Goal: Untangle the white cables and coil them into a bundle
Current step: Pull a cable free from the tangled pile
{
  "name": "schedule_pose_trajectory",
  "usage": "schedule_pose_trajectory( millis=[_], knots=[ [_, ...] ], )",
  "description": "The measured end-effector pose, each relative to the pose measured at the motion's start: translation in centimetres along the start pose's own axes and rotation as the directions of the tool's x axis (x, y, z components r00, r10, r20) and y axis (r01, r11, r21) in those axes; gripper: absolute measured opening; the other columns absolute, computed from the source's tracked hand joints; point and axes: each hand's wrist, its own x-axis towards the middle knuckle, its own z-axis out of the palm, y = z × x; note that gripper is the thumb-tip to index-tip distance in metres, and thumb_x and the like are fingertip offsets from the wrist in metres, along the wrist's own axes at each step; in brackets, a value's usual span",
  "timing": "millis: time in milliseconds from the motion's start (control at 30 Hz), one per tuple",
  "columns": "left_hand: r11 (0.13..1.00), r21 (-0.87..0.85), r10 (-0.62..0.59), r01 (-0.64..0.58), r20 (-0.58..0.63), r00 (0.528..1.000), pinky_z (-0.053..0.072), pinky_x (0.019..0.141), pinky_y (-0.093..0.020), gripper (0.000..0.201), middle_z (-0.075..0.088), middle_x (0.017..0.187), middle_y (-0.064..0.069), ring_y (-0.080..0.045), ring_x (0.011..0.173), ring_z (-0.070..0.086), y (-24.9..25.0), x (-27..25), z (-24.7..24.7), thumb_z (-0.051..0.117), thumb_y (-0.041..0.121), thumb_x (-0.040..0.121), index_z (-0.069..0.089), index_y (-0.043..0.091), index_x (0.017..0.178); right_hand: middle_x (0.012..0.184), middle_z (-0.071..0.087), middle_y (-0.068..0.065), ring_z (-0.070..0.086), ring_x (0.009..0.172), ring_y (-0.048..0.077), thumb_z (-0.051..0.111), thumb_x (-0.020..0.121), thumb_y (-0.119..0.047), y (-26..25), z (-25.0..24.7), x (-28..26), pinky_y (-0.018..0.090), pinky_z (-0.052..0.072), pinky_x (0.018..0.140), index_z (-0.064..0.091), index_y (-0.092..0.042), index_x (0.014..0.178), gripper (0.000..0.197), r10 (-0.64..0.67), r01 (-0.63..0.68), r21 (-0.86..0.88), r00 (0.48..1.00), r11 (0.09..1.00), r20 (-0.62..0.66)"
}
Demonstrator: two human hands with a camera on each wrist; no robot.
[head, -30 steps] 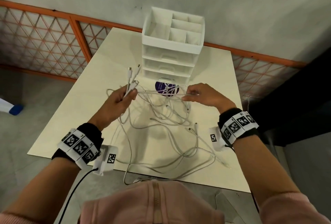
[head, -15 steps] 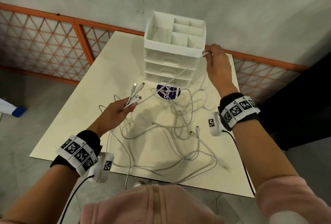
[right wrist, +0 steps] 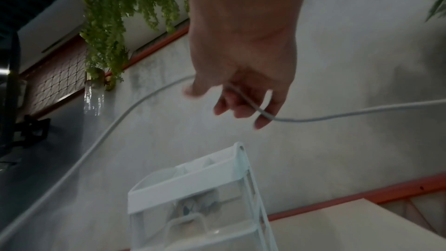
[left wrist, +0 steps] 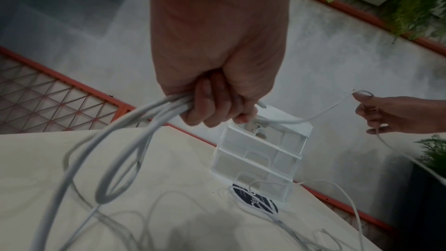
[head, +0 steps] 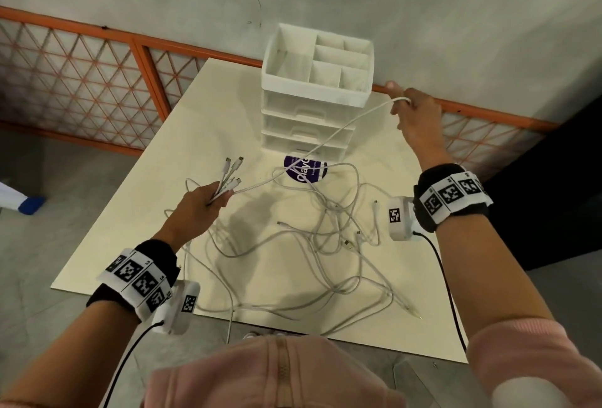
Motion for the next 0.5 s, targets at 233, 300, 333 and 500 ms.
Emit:
schedule_pose_trajectory(
  millis=[233, 300, 333, 500],
  knots=[
    [0.994, 0.092, -0.07, 0.052, 0.209, 0.975, 0.035, 0.056, -0.022, 0.021, 0.065, 0.07, -0.015, -0.024, 0.062, 0.052, -0.7, -0.2, -0.4, 0.066, 0.026, 0.087, 0.072, 0.01, 0.075, 0.063, 0.046, -0.001, 0.041, 0.062, 0.009, 0.078, 0.068, -0.033, 1.9, -3.4, -3.4, 0.018, 0.034, 0.06, 0.066, -0.013, 0.084, 0.028, 0.133, -0.105, -0.084, 0.681, 0.991, 0.721],
    [0.984, 0.175, -0.086, 0.035, 0.294, 0.952, 0.033, 0.053, -0.019, 0.019, 0.06, 0.054, -0.001, -0.024, 0.061, 0.053, -0.9, -0.2, -0.3, 0.068, 0.026, 0.085, 0.071, 0.017, 0.069, 0.067, 0.045, -0.001, 0.041, 0.071, 0.014, 0.064, 0.079, -0.045, 3.4, -3.0, -5.1, 0.025, 0.035, 0.071, 0.072, -0.014, 0.088, 0.034, 0.187, -0.114, -0.148, 0.558, 0.982, 0.809],
    [0.976, 0.217, -0.093, 0.019, 0.335, 0.938, 0.032, 0.052, -0.017, 0.019, 0.055, 0.049, 0.005, -0.022, 0.06, 0.052, -0.9, -0.1, -0.2, 0.069, 0.025, 0.084, 0.069, 0.022, 0.066, 0.069, 0.045, 0.0, 0.041, 0.073, 0.015, 0.056, 0.086, -0.048, 4.1, -2.5, -5.9, 0.026, 0.035, 0.075, 0.075, -0.014, 0.088, 0.038, 0.227, -0.116, -0.195, 0.518, 0.974, 0.825],
    [0.921, 0.388, -0.169, -0.038, 0.487, 0.857, 0.031, 0.053, -0.018, 0.019, 0.05, 0.066, 0.007, -0.017, 0.07, 0.051, -0.6, -0.1, 0.7, 0.074, 0.03, 0.079, 0.064, 0.016, 0.07, 0.091, 0.07, 0.014, 0.059, 0.085, 0.017, 0.073, 0.078, -0.033, 8.2, 1.1, -9.7, 0.027, 0.044, 0.086, 0.074, -0.024, 0.079, 0.009, 0.398, -0.051, -0.4, 0.278, 0.915, 0.874]
  ],
)
